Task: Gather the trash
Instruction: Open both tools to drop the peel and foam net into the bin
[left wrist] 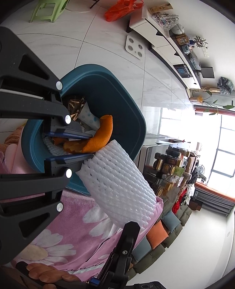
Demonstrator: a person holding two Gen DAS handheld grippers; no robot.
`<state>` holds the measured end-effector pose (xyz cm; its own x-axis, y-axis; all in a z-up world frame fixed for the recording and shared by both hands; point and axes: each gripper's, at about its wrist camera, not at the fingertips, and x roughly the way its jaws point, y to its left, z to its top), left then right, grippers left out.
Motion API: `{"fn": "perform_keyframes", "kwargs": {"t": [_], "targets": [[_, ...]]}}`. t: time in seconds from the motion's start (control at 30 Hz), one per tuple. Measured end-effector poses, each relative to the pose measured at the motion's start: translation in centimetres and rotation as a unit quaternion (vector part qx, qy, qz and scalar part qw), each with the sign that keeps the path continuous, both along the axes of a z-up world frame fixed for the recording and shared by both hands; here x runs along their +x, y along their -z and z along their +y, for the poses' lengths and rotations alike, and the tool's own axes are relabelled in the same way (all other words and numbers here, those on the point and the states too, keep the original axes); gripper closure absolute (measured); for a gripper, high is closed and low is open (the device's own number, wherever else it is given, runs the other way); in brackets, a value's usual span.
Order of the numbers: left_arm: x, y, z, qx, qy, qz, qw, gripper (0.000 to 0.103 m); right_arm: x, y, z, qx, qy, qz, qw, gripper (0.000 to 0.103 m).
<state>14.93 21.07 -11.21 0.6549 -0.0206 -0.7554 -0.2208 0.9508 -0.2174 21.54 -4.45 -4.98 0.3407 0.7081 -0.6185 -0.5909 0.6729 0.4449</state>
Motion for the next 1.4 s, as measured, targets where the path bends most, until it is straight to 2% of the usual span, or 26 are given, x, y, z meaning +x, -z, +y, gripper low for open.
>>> {"fn": "perform_keyframes", "kwargs": {"t": [0.67,0.97,1.03,1.1,1.17,1.23,1.3,1.4], "targets": [[2.6,2.6,0.8,-0.005,-0.018,0.022,0.9996,0.088,0.5,1.5,3.1,-0.04,-0.011,-0.004,0.999,0.092],[2.7,3.3,1.4,-0.009,-0.029,0.024,0.9993,0.088,1.1,2.5,4.8,-0.064,-0.018,0.002,0.998,0.091],[2.5,3.4,1.5,-0.008,-0.033,0.023,0.9991,0.084,1.1,2.5,5.3,-0.067,-0.021,0.002,0.998,0.086],[2.3,3.4,1.6,-0.009,-0.038,0.022,0.999,0.073,1.2,2.5,5.7,-0.07,-0.023,0.0,0.997,0.075],[2.1,3.2,1.7,-0.009,-0.046,0.02,0.9987,0.065,1.4,2.6,6.0,-0.073,-0.024,0.0,0.997,0.071],[1.9,3.0,1.7,-0.007,-0.05,0.017,0.9986,0.065,1.6,2.6,6.2,-0.078,-0.024,0.0,0.997,0.069],[1.4,2.8,1.8,-0.007,-0.056,0.013,0.9983,0.062,1.7,2.8,6.3,-0.081,-0.023,0.005,0.996,0.058],[0.7,2.3,2.0,-0.002,-0.066,0.007,0.9978,0.051,1.9,2.9,5.9,-0.08,-0.018,0.008,0.997,0.058]]}}
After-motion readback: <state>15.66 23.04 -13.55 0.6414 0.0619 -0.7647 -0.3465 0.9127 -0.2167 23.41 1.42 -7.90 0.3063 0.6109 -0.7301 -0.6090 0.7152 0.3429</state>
